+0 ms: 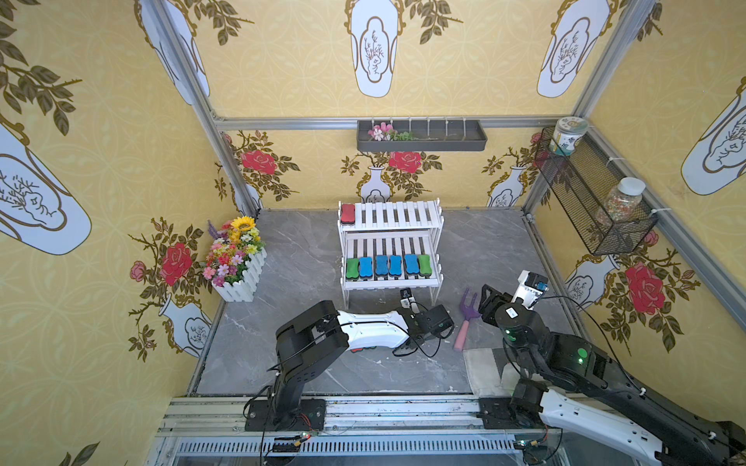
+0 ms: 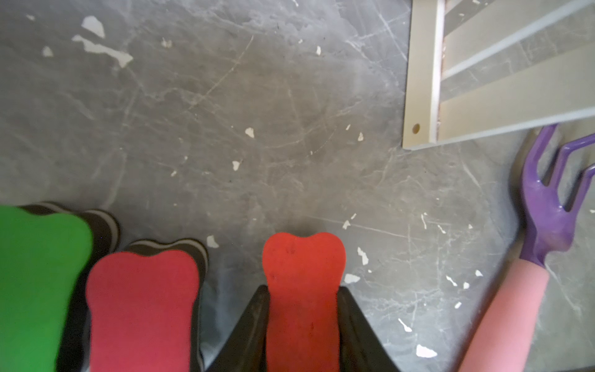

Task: Remove the whiteboard erasers from the shelf
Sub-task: Place the whiteboard eraser at the center of the board.

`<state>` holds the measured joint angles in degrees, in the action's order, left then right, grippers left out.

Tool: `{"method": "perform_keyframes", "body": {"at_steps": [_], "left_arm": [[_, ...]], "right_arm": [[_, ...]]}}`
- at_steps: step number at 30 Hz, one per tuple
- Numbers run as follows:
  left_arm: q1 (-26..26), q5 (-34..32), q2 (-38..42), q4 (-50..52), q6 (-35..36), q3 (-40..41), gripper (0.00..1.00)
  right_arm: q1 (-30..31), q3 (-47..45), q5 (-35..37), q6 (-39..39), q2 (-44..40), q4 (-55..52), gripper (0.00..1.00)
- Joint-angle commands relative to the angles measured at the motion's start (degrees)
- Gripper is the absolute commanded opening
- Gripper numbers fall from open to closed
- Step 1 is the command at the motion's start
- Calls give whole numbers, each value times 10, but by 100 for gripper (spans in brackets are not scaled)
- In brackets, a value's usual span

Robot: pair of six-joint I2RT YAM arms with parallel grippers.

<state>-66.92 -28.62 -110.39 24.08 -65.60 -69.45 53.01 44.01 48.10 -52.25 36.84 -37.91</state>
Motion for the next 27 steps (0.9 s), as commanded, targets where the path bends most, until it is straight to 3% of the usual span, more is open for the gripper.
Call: {"method": "perform_keyframes", "body": {"at_steps": [1, 6, 16, 22, 27], "left_arm": [[5, 13, -8, 32, -8, -1, 46], [3, 4, 3, 34, -8, 1, 61], [-28, -58, 45, 73, 47, -52, 69], [-29, -43, 156, 56, 58, -4, 75], [-34, -48, 265, 74, 80, 27, 88]], "right_arm": [[-1, 3, 9, 5, 2, 1, 63], [0, 2, 9, 2, 0, 1, 64], [0, 13, 2, -8, 9, -5, 65], [0, 8, -21, -21, 25, 2, 66], [1, 8, -52, -11, 45, 22, 67]]}}
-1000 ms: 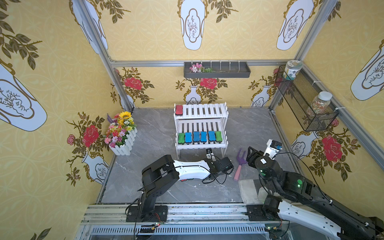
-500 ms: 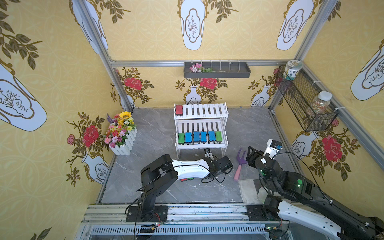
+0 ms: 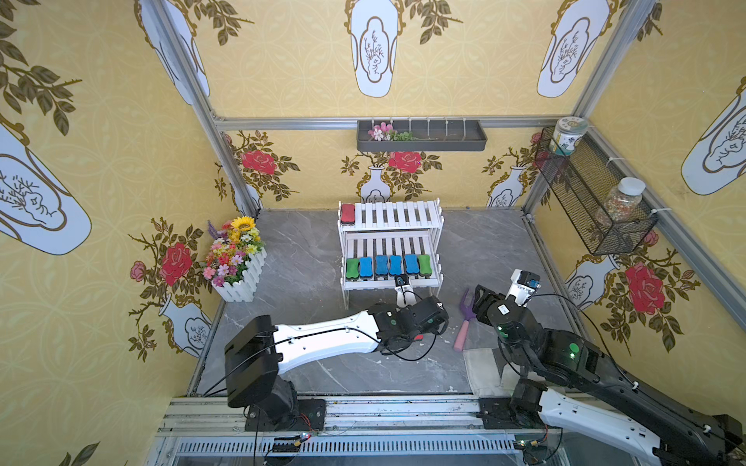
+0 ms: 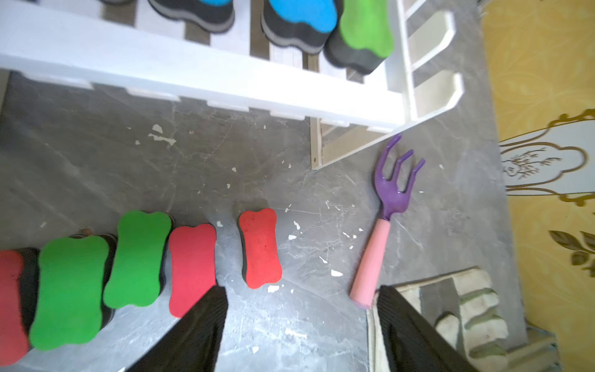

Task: Remove the whiteboard erasers from the shelf
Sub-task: Place the whiteboard eraser at the center of the board, then pick up the whiteboard eraser from the shelf.

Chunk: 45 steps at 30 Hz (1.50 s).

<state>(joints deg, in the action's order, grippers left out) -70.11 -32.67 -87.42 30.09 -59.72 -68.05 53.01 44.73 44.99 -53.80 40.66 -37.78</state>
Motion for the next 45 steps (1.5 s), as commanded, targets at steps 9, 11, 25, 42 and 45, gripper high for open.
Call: {"method": "perform_keyframes", "body": {"at_steps": [9, 11, 25, 42, 45], "left_arm": [[-6, -62, 262, 66, 31, 51, 100], [2, -80, 301, 94, 30, 54, 100], [83, -70, 479, 190, -14, 158, 99], [84, -54, 545, 193, -28, 236, 100], [84, -52, 549, 195, -22, 233, 100]], "right_arm": [[0, 84, -125, 108, 131, 111, 68], [-1, 115, -146, 135, 164, 127, 69], [-26, 449, -266, 262, 461, 137, 69], [-37, 774, -297, 320, 714, 65, 74], [-40, 845, -300, 325, 764, 41, 75]]}}
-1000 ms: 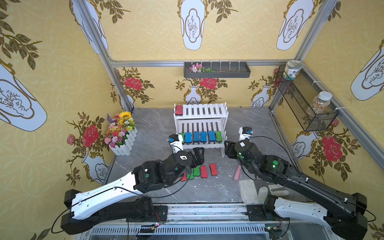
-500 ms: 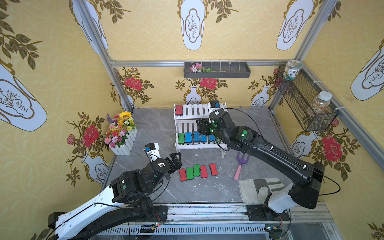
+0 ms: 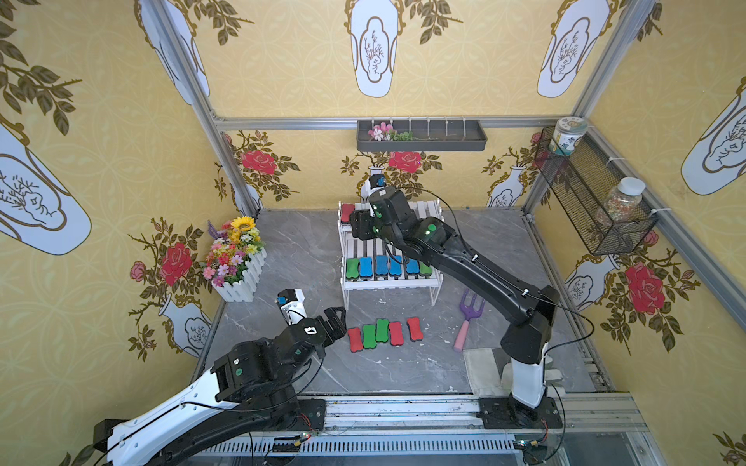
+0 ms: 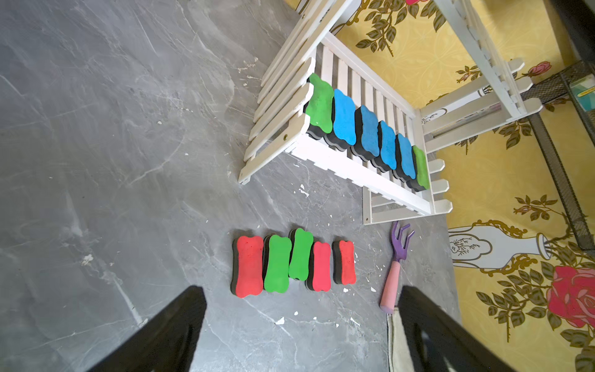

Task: Remove the whiteboard erasers from the shelf
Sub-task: Pick up the whiteboard eraser from the shelf.

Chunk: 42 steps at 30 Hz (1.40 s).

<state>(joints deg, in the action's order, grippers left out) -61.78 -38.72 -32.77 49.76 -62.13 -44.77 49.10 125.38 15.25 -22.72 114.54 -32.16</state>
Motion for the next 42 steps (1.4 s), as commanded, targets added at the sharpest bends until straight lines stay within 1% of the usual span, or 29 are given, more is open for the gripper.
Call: {"method": "perform_keyframes", "body": {"at_steps": [1, 5, 17, 23, 32, 37, 42], "left_arm": [[1, 8, 0, 1, 3, -1, 99], [1, 10, -14, 4, 13, -10, 100], [1, 20, -12, -13, 22, 1, 99], [1, 13, -7, -7, 20, 3, 99], [1, 6, 2, 1, 14, 5, 99], [1, 6, 0, -1, 14, 6, 100], [1, 4, -4, -2, 13, 6, 99]], "right_arm": [[-2, 56, -3, 15, 40, -22, 75], [-5, 86, 0, 18, 73, -23, 75], [-13, 134, -10, 23, 115, -15, 75], [-13, 140, -21, 21, 128, -17, 76], [-12, 168, 3, 25, 149, -58, 66], [-12, 168, 0, 31, 151, -62, 65], [-13, 183, 0, 36, 160, -72, 60]]}}
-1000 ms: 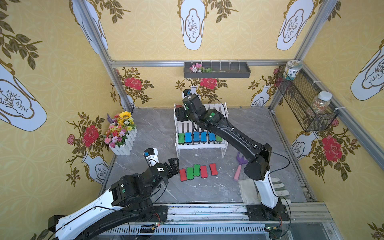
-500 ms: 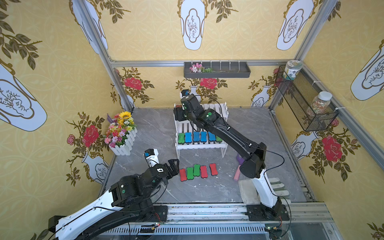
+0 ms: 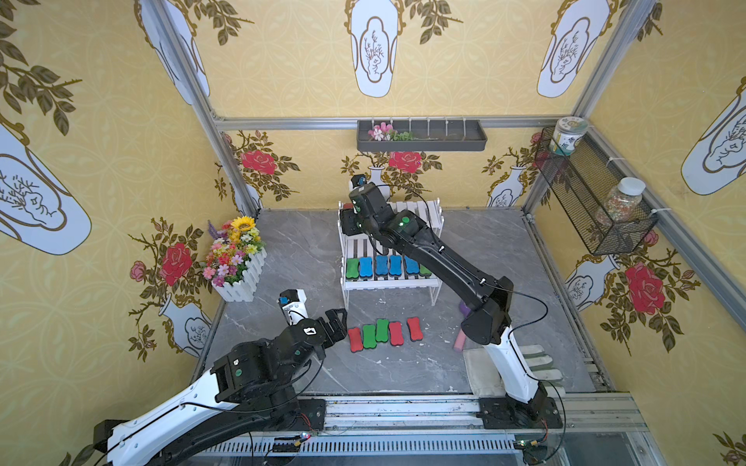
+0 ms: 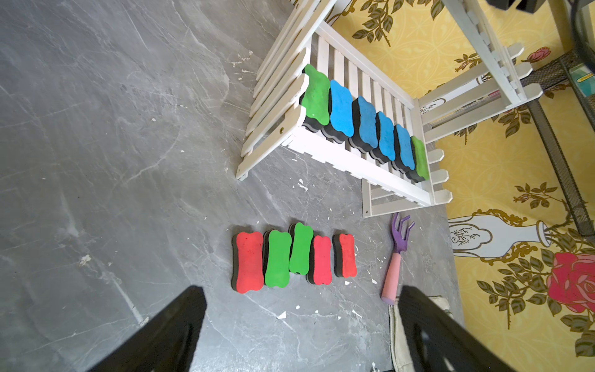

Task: Remove the whiteboard erasers from the shelf
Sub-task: Pick up the whiteboard eraser from the shelf.

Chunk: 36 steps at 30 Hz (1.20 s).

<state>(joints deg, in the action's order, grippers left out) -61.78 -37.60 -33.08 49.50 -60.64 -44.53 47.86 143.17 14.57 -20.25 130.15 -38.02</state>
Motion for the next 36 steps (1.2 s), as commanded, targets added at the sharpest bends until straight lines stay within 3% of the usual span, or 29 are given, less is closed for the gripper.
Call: {"method": "perform_keyframes", "body": {"at_steps": [1, 4, 8, 13, 19, 23, 27, 36], "left_arm": [[1, -6, -1, 0, 0, 4, 100], [1, -7, -3, 0, 0, 4, 99], [1, -4, -7, -4, 0, 4, 100], [1, -2, -13, -10, 1, 5, 99], [1, -2, -18, -11, 5, 0, 100], [1, -2, -19, -13, 5, 1, 100], [1, 0, -21, -16, 5, 5, 100], [1, -2, -20, -13, 3, 7, 99]], "right_arm": [[0, 5, 6, 11, 4, -12, 58], [0, 4, 3, 13, 2, -9, 55], [-1, 1, 10, 15, -3, -8, 59], [-7, -47, 3, 7, -34, 23, 51], [-13, -42, -2, 6, -38, 15, 52], [-15, -46, -2, 7, -42, 14, 65], [-16, -45, -7, 12, -39, 20, 68], [-19, -26, -16, 14, -16, 6, 59]]}}
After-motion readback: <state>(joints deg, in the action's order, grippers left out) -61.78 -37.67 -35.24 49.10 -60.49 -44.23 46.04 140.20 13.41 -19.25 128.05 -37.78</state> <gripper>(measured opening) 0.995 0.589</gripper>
